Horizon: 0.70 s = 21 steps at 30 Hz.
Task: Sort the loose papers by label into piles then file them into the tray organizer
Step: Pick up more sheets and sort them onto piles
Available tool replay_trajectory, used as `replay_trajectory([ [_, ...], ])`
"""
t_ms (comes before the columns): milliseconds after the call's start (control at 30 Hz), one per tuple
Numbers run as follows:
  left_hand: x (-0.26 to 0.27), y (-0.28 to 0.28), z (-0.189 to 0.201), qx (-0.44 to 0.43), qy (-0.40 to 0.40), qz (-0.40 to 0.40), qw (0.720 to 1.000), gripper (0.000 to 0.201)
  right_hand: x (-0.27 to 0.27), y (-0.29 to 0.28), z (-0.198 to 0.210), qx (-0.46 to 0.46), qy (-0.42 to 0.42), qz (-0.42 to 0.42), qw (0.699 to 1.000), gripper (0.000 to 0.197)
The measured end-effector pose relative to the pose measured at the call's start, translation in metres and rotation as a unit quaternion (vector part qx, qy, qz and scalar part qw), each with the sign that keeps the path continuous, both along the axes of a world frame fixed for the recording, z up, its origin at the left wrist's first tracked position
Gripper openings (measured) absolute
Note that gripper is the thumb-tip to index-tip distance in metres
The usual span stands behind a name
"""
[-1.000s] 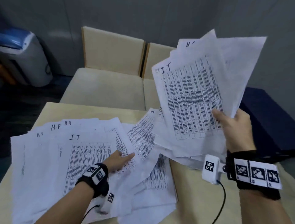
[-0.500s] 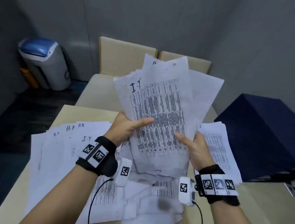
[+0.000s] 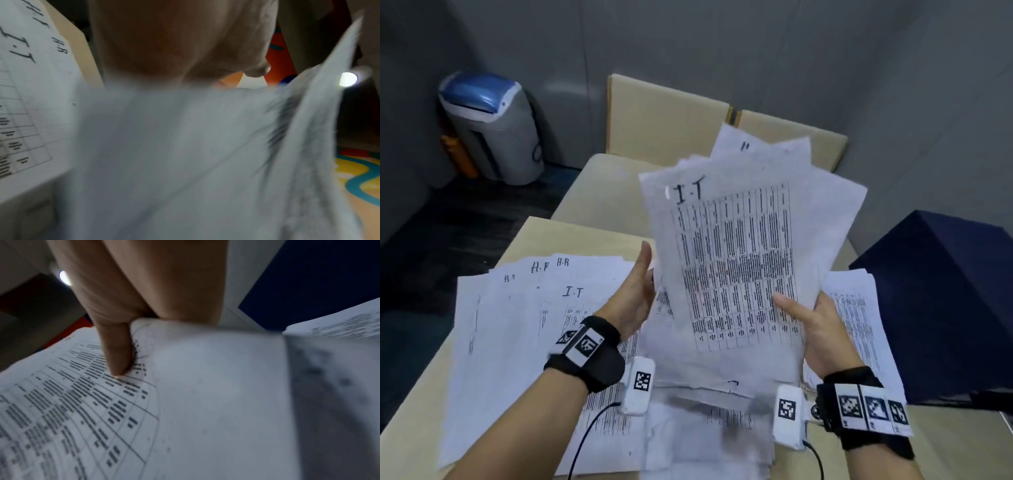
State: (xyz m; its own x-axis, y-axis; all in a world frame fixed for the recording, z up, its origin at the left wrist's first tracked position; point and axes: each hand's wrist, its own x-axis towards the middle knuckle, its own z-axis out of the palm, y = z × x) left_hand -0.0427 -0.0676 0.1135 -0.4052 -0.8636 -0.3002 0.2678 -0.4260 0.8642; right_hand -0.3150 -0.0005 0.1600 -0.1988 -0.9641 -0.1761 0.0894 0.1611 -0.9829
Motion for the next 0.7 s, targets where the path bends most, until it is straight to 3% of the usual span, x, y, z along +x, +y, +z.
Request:
replay_trajectory([
  [67, -0.001, 0.0, -0.001, -0.015, 0.006, -0.016, 1.0, 0.096, -0.004, 0.001, -0.012, 0.022, 0.0, -0.01, 1.0, 0.098],
  [100, -0.003, 0.0, 0.0, -0.038, -0.001, -0.017, 0.999, 0.094, -0.003, 0.001, -0.017, 0.027, 0.004, -0.019, 0.999, 0.1],
  [200, -0.012, 0.004, 0.008, -0.129, -0.071, 0.06, 0.987, 0.067, 0.005, 0.001, -0.024, -0.001, 0.031, -0.057, 0.998, 0.05],
  [233, -0.015, 0.004, 0.014, -0.152, -0.079, 0.098, 0.98, 0.058, 0.008, 0.0, -0.024, -0.019, 0.042, -0.063, 0.997, 0.044],
  [367, -0.012, 0.01, 0.038, -0.22, -0.093, 0.191, 0.952, 0.039, 0.022, -0.002, -0.01, -0.072, 0.048, -0.063, 0.994, 0.043],
  [467, -0.013, 0.014, 0.04, -0.234, -0.08, 0.22, 0.944, 0.044, 0.03, -0.003, -0.008, -0.09, 0.061, -0.021, 0.994, 0.031],
  [533, -0.016, 0.015, 0.037, -0.224, -0.064, 0.238, 0.943, 0.046, 0.03, -0.003, -0.02, -0.099, 0.074, -0.01, 0.992, 0.039],
  [633, -0.021, 0.016, 0.036, -0.22, -0.05, 0.242, 0.944, 0.038, 0.03, 0.0, -0.04, -0.095, 0.056, -0.035, 0.993, 0.035],
  [700, -0.022, 0.015, 0.034, -0.221, -0.059, 0.226, 0.947, 0.037, 0.025, 0.001, -0.057, -0.047, 0.037, -0.061, 0.996, 0.063],
])
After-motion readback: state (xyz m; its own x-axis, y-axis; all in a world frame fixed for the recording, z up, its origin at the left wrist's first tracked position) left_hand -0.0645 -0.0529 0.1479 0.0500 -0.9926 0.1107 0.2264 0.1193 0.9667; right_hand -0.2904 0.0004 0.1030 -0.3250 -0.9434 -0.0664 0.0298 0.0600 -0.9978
